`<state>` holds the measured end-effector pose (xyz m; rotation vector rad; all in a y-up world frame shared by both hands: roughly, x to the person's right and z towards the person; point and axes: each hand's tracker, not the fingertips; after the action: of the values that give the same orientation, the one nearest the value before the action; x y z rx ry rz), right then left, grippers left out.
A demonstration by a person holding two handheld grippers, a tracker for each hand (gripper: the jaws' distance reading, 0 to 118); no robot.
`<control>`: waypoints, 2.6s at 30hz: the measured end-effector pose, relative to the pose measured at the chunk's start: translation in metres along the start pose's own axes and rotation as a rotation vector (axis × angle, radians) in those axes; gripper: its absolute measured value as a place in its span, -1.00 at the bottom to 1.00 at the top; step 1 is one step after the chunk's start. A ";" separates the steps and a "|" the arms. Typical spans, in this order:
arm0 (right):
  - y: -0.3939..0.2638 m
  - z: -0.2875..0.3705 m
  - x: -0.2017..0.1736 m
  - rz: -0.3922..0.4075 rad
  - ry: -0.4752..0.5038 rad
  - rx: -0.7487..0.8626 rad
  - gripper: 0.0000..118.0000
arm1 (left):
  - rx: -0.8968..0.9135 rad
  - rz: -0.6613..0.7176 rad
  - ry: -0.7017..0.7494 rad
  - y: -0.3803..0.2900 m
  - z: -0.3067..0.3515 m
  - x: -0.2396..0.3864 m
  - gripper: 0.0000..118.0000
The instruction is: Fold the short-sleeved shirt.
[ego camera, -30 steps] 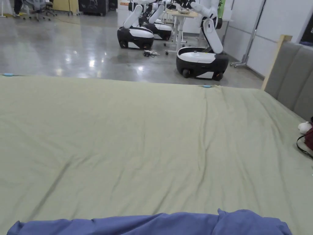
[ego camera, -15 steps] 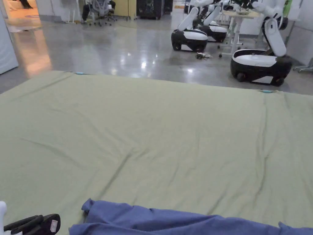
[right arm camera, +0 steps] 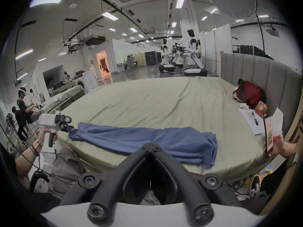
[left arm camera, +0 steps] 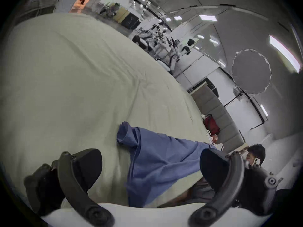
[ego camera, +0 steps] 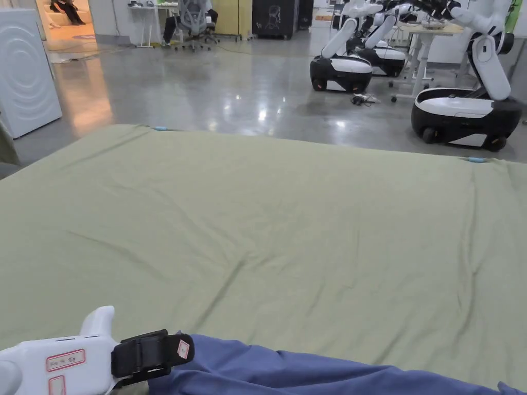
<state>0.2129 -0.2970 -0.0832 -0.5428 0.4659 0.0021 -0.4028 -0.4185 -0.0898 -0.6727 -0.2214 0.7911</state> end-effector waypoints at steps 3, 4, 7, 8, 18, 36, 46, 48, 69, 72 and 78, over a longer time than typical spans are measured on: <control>0.000 -0.001 -0.002 0.007 -0.004 -0.009 -0.97 | -0.068 0.026 -0.049 -0.004 -0.023 -0.005 0.98; 0.000 -0.002 -0.002 0.005 -0.003 -0.011 -0.97 | -0.051 0.016 -0.078 -0.005 -0.025 -0.004 0.97; -0.001 -0.003 -0.002 0.000 -0.008 -0.020 -0.97 | -0.064 0.034 -0.147 0.012 -0.033 -0.036 -0.14; -0.001 -0.003 -0.002 0.002 -0.008 -0.021 -0.97 | -0.057 0.045 -0.149 0.015 -0.034 -0.041 -0.82; -0.001 -0.004 0.000 -0.001 -0.014 -0.031 -0.97 | -0.079 0.036 -0.070 0.002 -0.043 -0.021 -0.87; 0.007 0.008 0.006 0.004 -0.047 0.012 -0.97 | 0.067 -0.014 0.153 0.071 0.061 -0.053 -0.87; 0.007 0.004 0.003 0.006 -0.055 0.005 -0.97 | 0.070 -0.020 0.218 0.069 0.064 -0.011 -0.87; 0.007 0.004 0.003 0.008 -0.052 0.004 -0.97 | 0.094 -0.006 0.211 0.061 0.067 0.016 -0.87; -0.006 0.008 0.011 -0.001 -0.057 0.002 -0.96 | -0.135 -0.119 0.289 -0.043 -0.150 0.132 -0.79; -0.006 0.009 0.013 -0.009 -0.057 0.001 -0.96 | -0.116 -0.079 0.192 -0.040 -0.145 0.128 -0.58; -0.007 0.007 0.012 -0.002 -0.060 0.000 -0.96 | -0.124 -0.128 0.122 -0.028 -0.115 0.158 0.83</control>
<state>0.2273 -0.3009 -0.0797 -0.5423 0.4068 0.0161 -0.2283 -0.3737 -0.1707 -0.8127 -0.2017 0.6154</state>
